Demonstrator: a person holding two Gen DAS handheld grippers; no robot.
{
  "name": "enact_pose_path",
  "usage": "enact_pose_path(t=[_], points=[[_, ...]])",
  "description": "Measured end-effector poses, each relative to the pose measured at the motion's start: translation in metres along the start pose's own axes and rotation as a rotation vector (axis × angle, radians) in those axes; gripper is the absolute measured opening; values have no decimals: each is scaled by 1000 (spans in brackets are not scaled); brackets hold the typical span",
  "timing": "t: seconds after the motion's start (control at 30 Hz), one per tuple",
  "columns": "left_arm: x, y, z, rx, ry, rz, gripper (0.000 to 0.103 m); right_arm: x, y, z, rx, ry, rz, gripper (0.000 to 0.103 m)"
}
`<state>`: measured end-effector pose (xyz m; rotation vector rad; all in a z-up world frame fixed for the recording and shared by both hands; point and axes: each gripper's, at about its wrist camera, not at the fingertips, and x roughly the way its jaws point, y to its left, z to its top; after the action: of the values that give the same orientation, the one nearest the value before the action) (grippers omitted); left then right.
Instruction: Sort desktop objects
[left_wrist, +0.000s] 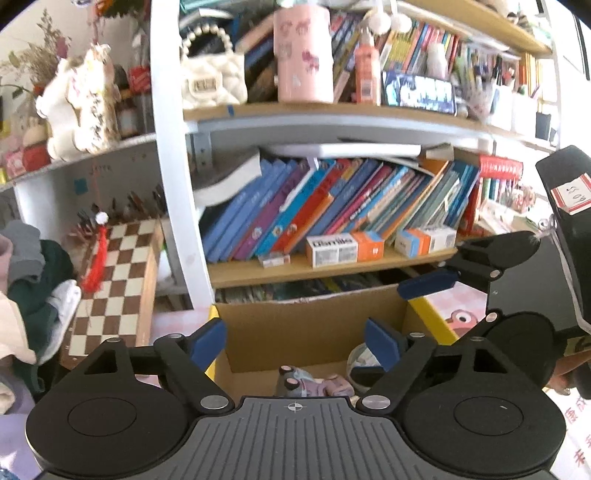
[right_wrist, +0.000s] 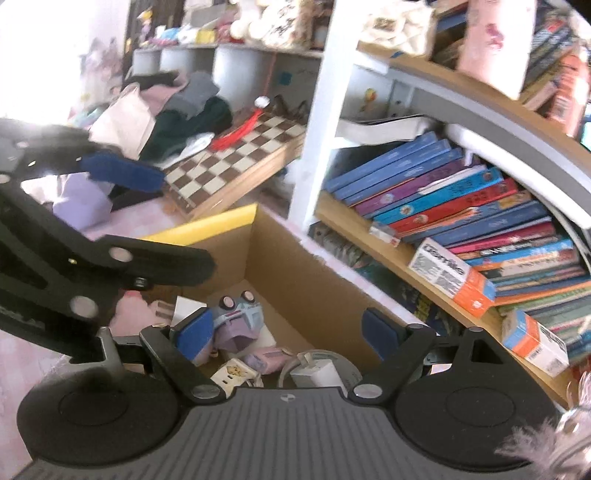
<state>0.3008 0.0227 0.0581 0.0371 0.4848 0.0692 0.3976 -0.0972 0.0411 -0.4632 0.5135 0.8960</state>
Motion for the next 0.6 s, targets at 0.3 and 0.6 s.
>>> enact_pose_path(t=[0.3, 0.6], points=[[-31, -2, -6, 7, -32, -9, 90, -39, 15, -8, 35, -15, -69, 88], [-72, -6, -27, 0, -31, -61, 91, -87, 47, -32, 142, -35, -136, 90]])
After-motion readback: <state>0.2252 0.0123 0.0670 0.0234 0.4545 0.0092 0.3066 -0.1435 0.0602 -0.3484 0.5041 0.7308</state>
